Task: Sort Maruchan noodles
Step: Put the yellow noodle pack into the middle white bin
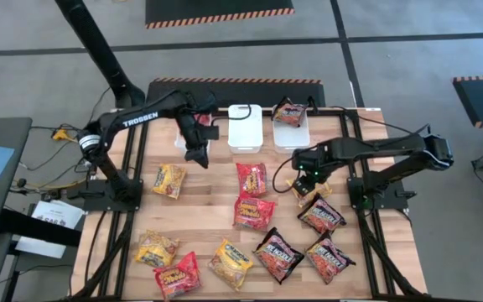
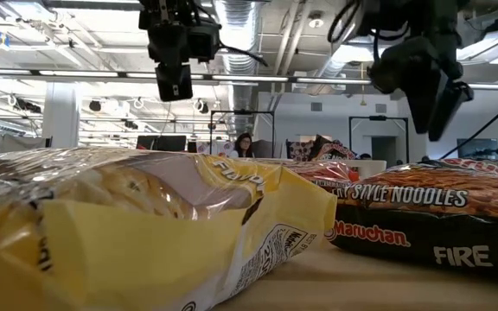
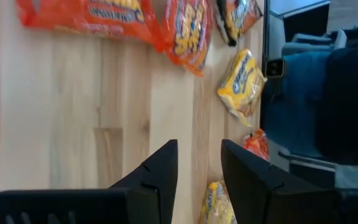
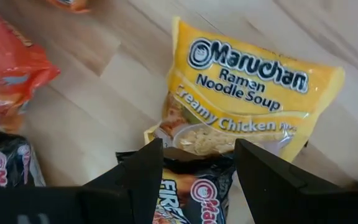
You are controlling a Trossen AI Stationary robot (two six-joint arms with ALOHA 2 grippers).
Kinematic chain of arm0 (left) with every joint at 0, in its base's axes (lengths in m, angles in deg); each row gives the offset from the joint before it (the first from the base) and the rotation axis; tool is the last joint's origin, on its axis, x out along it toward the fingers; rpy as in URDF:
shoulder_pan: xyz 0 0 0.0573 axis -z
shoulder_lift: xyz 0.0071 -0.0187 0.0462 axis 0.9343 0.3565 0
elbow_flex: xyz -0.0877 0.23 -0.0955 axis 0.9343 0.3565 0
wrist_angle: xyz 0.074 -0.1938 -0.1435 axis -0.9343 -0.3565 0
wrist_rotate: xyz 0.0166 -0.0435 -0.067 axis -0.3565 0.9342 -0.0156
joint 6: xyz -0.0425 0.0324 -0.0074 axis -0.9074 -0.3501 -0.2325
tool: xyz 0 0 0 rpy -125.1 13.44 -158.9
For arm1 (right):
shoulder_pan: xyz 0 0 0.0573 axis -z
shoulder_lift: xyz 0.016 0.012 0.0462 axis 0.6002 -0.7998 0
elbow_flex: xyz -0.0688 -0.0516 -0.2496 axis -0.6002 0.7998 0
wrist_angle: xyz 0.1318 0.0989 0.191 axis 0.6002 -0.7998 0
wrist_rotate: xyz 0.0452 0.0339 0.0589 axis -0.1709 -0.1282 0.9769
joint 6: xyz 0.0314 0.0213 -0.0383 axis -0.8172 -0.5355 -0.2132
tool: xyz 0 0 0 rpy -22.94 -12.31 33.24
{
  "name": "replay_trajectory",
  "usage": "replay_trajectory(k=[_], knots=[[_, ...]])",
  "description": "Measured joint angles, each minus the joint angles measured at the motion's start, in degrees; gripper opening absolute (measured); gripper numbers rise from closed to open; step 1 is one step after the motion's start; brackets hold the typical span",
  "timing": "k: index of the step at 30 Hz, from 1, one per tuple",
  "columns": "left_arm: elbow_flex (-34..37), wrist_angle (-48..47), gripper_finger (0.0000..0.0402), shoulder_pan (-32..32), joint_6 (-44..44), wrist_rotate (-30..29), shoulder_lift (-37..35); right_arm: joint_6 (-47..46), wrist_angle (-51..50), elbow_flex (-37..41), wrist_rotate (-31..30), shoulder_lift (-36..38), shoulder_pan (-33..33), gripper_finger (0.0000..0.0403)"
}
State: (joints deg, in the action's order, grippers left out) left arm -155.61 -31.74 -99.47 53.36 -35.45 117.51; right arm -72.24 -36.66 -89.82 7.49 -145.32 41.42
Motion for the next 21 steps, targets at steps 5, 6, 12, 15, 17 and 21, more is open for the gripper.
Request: replay_trajectory(k=[5, 6, 12, 15, 17, 21], knots=[[1.47, 1.97, 0.0107, 0.47, -1.28, -0.26, 0.00, -3.10, 1.11, 2.64, -0.05, 0.00, 0.00, 0.0225], [1.47, 2.68, 0.0107, 0.48, -1.72, -0.24, 0.00, -3.14, 1.28, 3.16, -0.24, 0.00, 0.00, 0.0225], [1.47, 5.27, 0.0107, 0.48, -3.46, -0.34, 0.00, -4.15, 3.81, 7.33, -0.93, -0.01, 0.58, 0.0230], [1.47, 5.98, 0.0107, 0.48, -3.56, -0.39, 0.00, -4.95, 5.45, 8.81, -1.77, 0.00, 0.90, 0.0236], [1.47, 5.99, 0.0107, 0.48, -3.57, -0.44, 0.00, -6.55, 6.13, 9.62, -2.75, 0.00, 0.97, 0.0238], [1.47, 5.99, 0.0107, 0.48, -3.62, -0.92, 0.00, -6.99, 7.27, 11.44, -2.80, -0.29, 1.27, 0.0240]])
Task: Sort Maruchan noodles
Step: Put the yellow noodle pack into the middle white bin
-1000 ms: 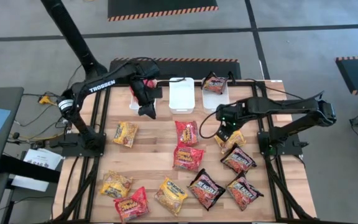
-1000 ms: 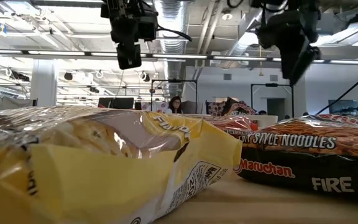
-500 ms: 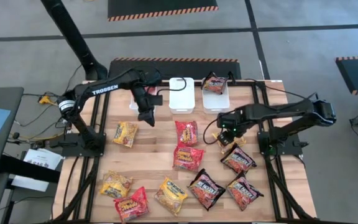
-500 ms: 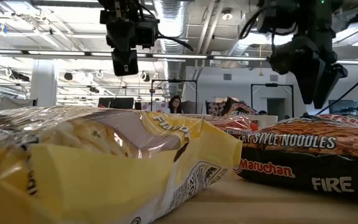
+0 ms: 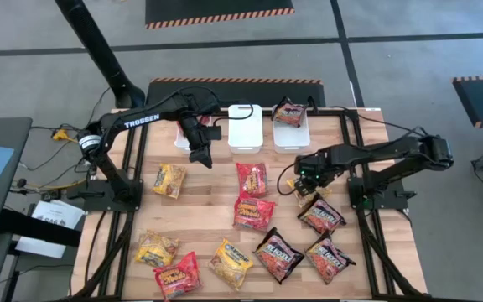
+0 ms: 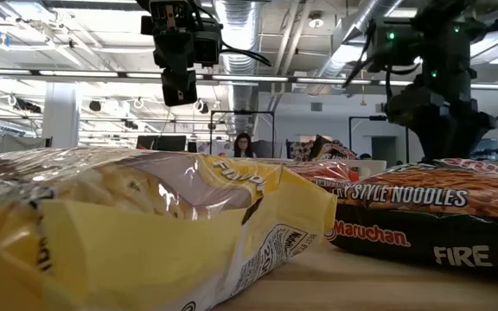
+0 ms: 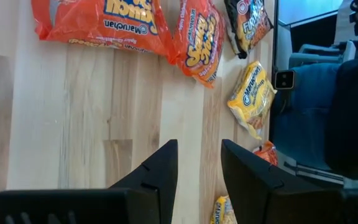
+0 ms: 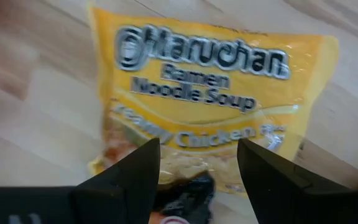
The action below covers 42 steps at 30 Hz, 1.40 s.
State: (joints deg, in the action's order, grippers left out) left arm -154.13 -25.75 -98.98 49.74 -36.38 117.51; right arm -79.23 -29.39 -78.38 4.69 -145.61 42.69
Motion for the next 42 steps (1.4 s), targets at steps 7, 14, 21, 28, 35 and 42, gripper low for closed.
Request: replay_trajectory(k=[7, 14, 21, 28, 35, 42], knots=[[0.00, 0.18, 0.0107, 0.02, -0.03, -0.04, 0.00, 0.31, 1.81, 0.69, 0.53, -6.22, 0.42, 0.0240], [0.00, 0.30, 0.0107, 0.01, -0.83, -0.27, 0.00, -1.33, 2.68, 0.32, 2.63, -9.17, 0.48, 0.0207], [0.00, 0.39, 0.0107, 0.02, -2.05, -0.41, 0.00, -3.60, 4.01, 0.55, 3.38, -8.93, 1.09, 0.0069], [0.00, 0.21, 0.0107, 0.02, -4.14, -6.32, 0.00, -3.03, 2.05, -1.68, 3.18, -9.52, 0.57, 0.0016], [0.00, -2.57, 0.0107, -0.02, -3.76, -12.21, 0.00, -1.14, -0.64, -8.38, 1.20, -9.78, -0.08, 0.0003], [0.00, -2.64, 0.0107, 0.00, -1.71, -8.81, 0.00, -1.08, -4.03, -15.34, 1.10, -9.65, -1.92, 0.0002]])
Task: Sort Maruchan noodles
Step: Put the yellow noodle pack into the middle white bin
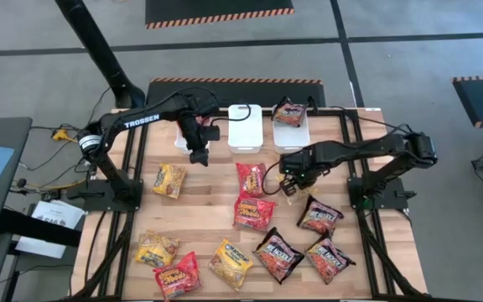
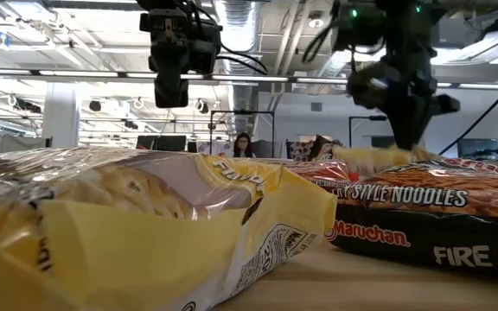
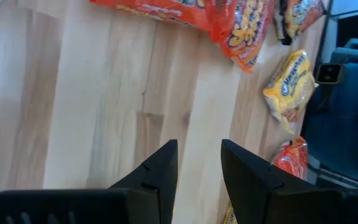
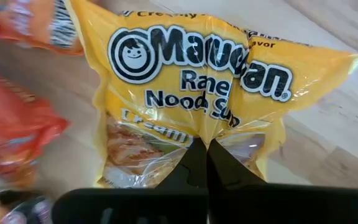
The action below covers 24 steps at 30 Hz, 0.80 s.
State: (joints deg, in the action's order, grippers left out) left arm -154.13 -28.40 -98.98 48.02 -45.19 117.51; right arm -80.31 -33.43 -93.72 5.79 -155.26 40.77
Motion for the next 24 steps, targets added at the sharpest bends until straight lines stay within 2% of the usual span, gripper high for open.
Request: replay_trajectory(k=[6, 12, 19, 24], knots=[[0.00, 0.00, 0.0107, -0.82, 0.75, 0.19, -2.03, -0.52, -4.21, -6.29, -2.68, 0.10, -1.13, 0.0001], [0.00, 1.31, 0.0107, -2.38, 0.67, 0.31, -7.34, 1.13, -2.18, -11.78, -8.16, 0.15, 0.48, 0.0001], [0.00, 3.72, 0.0107, -3.37, -1.19, 0.10, -13.46, 7.90, 11.78, -13.37, -11.35, 0.22, 5.02, 0.0002], [0.00, 4.58, 0.0107, -3.37, -2.26, -3.31, -17.63, 14.02, 22.99, -13.40, -11.40, -0.73, 8.72, 0.0002]])
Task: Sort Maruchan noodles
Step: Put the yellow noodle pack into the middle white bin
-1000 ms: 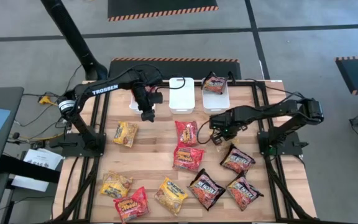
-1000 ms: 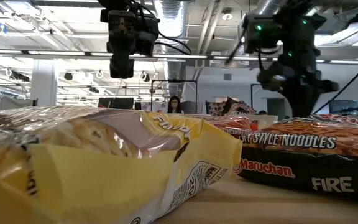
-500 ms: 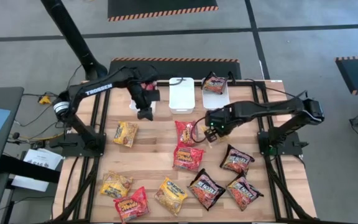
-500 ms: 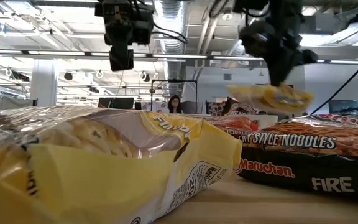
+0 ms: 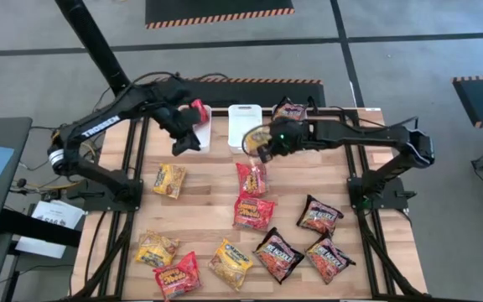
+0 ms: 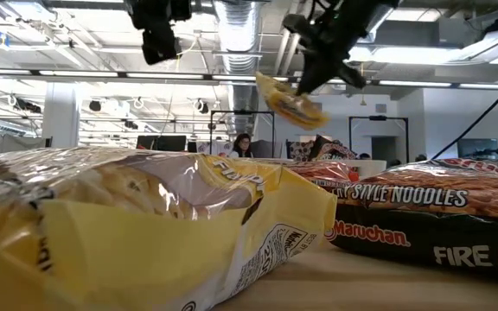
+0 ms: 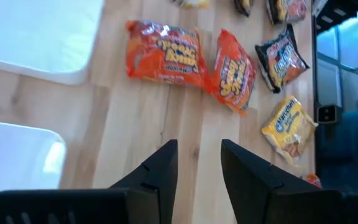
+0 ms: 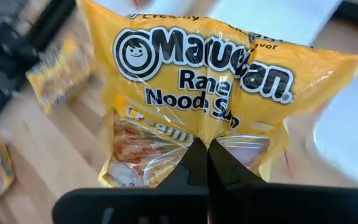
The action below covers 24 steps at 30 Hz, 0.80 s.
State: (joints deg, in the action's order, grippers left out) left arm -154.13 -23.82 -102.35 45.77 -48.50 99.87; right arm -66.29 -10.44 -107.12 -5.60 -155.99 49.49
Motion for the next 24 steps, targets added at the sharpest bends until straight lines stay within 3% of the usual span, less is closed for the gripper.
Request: replay_trajectory(k=[11, 18, 24], knots=[[-0.02, 3.77, 0.0107, -0.02, -3.14, -8.88, -6.10, 8.58, 17.73, -0.05, -0.03, -6.43, 6.29, 0.0003], [-0.02, 4.17, 0.0107, -0.02, -3.57, -10.33, -6.47, 13.29, 22.55, -2.87, -0.65, -13.07, 9.46, 0.0003], [-0.02, 5.83, 0.0107, -0.02, -3.99, -11.65, -6.45, 18.95, 19.71, -9.35, -5.99, -19.52, 11.63, 0.0003]])
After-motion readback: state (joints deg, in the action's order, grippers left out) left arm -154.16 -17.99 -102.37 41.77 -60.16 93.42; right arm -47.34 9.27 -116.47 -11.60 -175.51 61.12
